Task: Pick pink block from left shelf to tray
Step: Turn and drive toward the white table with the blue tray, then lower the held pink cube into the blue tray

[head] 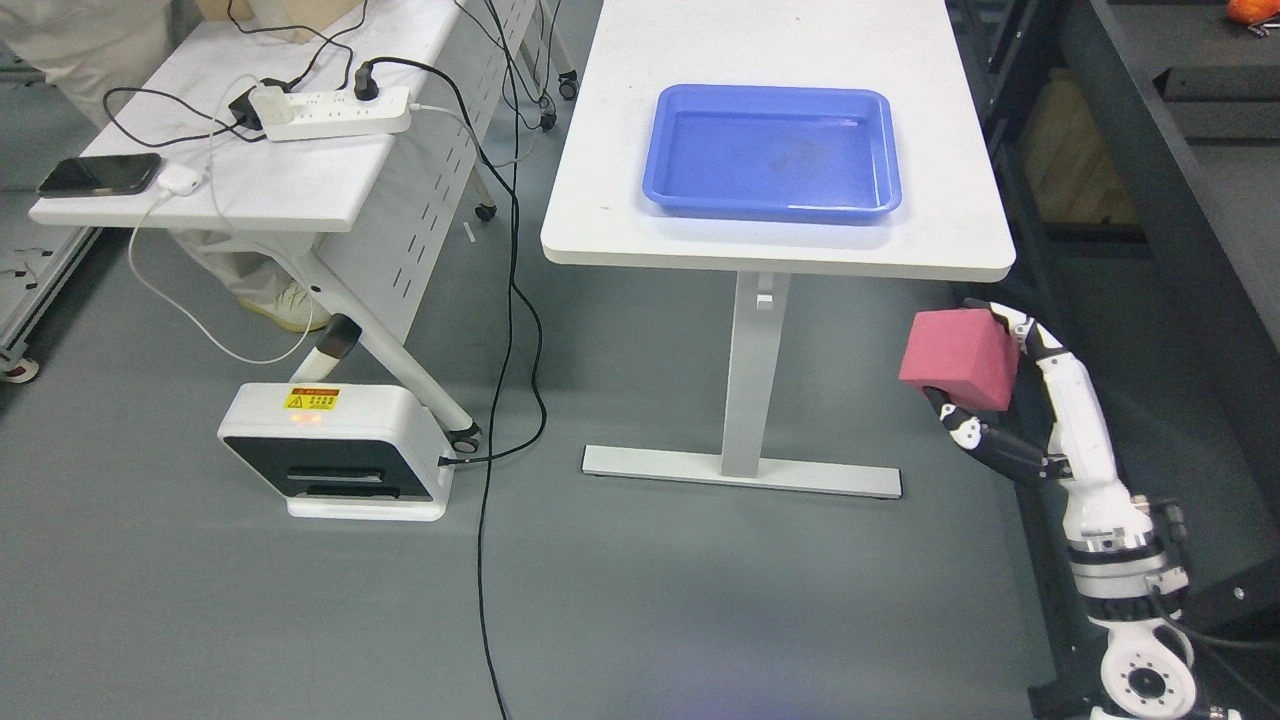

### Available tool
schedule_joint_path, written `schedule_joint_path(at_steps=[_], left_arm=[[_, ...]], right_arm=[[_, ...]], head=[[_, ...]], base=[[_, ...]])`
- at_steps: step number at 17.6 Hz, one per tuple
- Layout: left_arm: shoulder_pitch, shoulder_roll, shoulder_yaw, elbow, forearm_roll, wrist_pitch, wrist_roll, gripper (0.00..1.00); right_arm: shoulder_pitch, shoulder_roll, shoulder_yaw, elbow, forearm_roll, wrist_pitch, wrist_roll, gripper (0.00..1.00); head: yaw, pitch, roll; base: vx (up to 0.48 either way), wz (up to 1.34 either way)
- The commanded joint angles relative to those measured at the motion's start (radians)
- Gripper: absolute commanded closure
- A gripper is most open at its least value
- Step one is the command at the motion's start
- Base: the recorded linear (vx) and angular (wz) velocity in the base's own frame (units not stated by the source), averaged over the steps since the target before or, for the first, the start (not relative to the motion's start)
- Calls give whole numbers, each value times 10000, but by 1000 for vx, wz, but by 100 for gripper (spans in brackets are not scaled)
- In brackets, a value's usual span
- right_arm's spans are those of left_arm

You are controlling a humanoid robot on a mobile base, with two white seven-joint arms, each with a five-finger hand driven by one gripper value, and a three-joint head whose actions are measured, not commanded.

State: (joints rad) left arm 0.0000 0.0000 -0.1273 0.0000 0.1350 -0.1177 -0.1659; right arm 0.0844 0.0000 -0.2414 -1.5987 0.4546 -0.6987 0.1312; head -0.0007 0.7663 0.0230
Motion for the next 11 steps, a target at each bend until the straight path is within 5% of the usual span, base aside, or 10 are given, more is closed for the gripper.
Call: schedule_joint_path(at_steps=[1,11], left_arm=[[199,175,0,-175,0,-4,2,0],[199,175,0,-175,0,-4,2,0]], right_arm=[[46,-175,159,-13,-5,-8,7,91],[0,-175,1110,3,899,251,620,90]], head=[[0,0,0],[0,0,0]], base=[[232,-37],[289,-7]])
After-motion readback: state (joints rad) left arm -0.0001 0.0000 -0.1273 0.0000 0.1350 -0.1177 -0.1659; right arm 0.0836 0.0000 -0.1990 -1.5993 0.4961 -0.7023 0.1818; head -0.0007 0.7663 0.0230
